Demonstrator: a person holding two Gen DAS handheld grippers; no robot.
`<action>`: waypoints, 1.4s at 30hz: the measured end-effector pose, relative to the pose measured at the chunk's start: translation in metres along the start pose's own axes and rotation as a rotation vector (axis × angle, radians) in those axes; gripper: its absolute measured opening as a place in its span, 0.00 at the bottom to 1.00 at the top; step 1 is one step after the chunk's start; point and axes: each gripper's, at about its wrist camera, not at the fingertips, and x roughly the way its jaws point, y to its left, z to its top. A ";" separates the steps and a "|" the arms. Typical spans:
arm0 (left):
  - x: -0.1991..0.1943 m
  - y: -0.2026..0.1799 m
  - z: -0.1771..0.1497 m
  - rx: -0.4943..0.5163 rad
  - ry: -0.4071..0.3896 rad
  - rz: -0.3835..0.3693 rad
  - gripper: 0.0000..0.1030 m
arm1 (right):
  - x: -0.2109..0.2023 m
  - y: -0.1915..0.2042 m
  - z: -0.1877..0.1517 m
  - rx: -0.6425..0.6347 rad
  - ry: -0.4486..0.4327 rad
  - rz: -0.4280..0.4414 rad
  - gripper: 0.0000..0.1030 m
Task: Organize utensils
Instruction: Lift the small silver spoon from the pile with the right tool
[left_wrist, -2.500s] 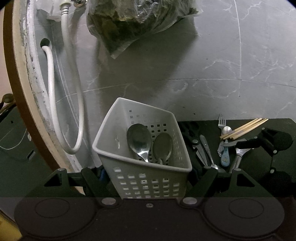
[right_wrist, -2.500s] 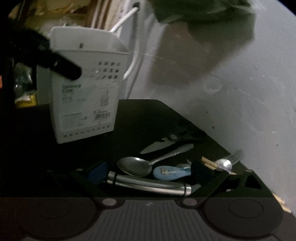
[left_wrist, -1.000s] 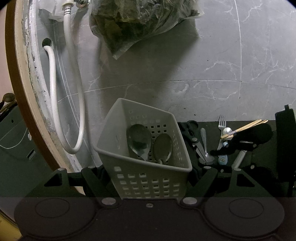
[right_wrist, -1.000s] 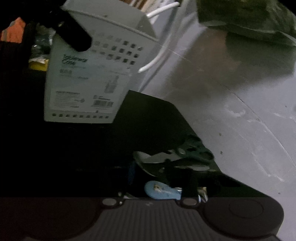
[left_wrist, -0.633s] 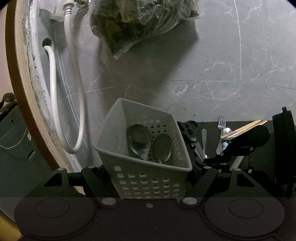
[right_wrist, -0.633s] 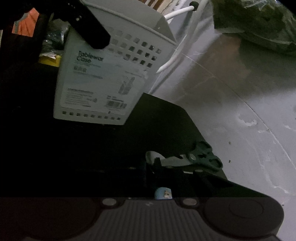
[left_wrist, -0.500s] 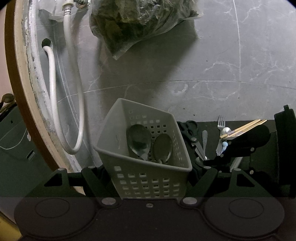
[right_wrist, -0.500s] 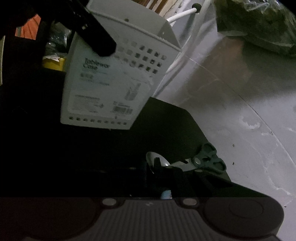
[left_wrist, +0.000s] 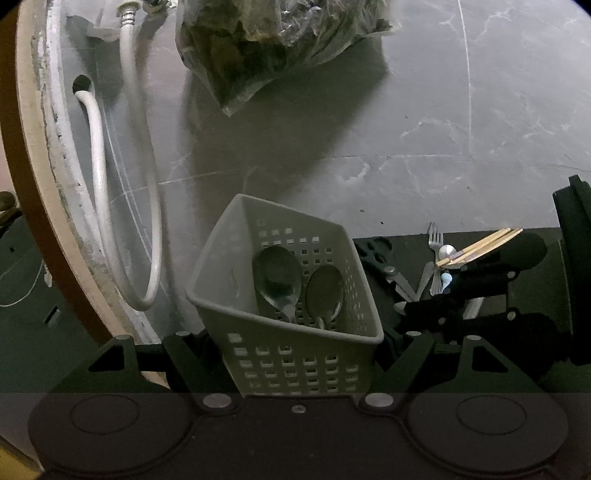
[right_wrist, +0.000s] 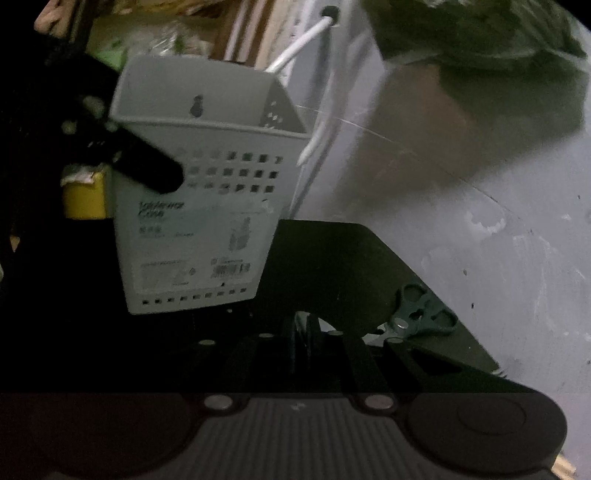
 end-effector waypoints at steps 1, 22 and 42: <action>0.001 0.002 0.000 0.002 0.001 -0.007 0.77 | 0.001 -0.001 0.002 0.014 -0.001 -0.005 0.05; 0.013 0.023 -0.002 0.063 -0.030 -0.105 0.77 | -0.010 0.001 0.034 0.326 -0.007 -0.104 0.03; 0.020 0.035 -0.001 0.102 -0.045 -0.168 0.77 | -0.025 0.015 0.048 0.417 -0.039 -0.163 0.01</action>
